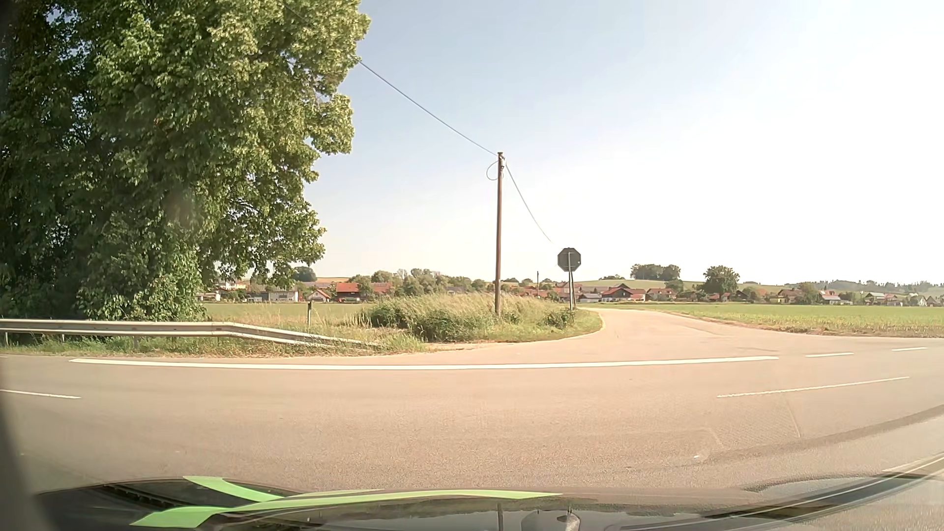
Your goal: Follow the waypoints while adhering to traffic rules and regulations
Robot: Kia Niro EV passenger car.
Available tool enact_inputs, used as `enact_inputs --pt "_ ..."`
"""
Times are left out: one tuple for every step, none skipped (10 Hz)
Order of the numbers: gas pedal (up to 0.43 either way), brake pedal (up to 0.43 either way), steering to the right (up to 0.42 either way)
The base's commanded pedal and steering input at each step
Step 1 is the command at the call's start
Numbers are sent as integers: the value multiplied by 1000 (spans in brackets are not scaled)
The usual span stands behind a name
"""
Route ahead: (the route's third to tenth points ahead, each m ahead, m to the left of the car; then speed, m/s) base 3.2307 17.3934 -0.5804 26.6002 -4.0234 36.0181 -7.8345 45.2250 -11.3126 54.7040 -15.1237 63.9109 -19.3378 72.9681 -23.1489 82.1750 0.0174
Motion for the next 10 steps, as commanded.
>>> enact_inputs --pt "0 262 -860" --pt "0 268 -849" --pt "0 268 -837" --pt "0 268 -816" --pt "0 274 -785" --pt "0 268 -766" --pt "0 274 -735" --pt "0 274 -694" --pt "0 274 -681" --pt "0 274 -704"
